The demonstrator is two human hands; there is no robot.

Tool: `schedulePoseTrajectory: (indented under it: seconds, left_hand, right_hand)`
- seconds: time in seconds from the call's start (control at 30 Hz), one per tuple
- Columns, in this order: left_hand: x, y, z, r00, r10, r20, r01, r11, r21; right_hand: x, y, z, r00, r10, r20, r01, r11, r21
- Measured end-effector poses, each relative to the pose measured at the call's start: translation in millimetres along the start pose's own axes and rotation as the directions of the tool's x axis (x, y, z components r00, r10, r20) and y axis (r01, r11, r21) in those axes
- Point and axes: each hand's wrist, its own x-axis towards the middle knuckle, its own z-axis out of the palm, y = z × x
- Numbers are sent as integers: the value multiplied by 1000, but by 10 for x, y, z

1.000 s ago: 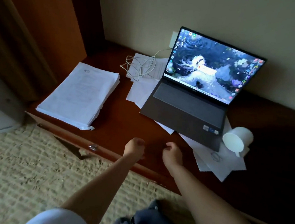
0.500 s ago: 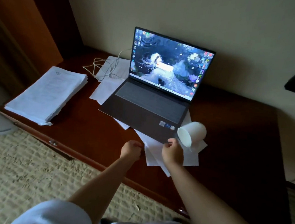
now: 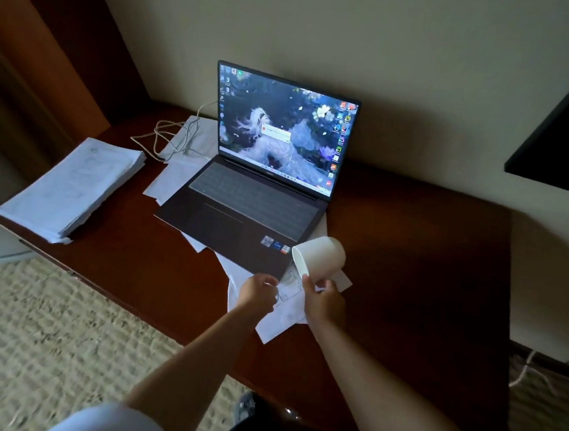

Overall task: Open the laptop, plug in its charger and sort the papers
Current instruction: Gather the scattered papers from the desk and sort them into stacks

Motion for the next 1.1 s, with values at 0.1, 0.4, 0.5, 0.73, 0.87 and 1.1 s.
schedulePoseTrajectory:
  seconds: [0.1, 0.4, 0.5, 0.73, 0.87, 1.1]
  left_hand:
    - [44, 33, 47, 1000, 14, -6, -14, 1000, 6]
    - [95, 113, 92, 999, 9, 36, -10, 1000, 24]
    - [96, 106, 118, 999, 23, 45, -27, 996, 85]
    - [126, -4, 158, 996, -81, 48, 79, 996, 41]
    - [183, -56, 195, 996, -87, -28, 89, 995, 56]
    - [195, 106, 160, 868, -495, 38, 409, 668, -622]
  right_hand:
    - [20, 53, 45, 997, -33, 75, 41, 995, -96]
    - [435, -99, -248, 994, 73, -87, -45, 956, 288]
    - [576, -58, -267, 995, 67, -70, -42, 947, 319]
    - [363, 46, -287, 981, 119, -155, -64, 946, 319]
    - [310, 170, -135, 986, 105, -132, -114, 992, -63]
    - [366, -90, 27, 975, 223, 15, -221, 956, 193]
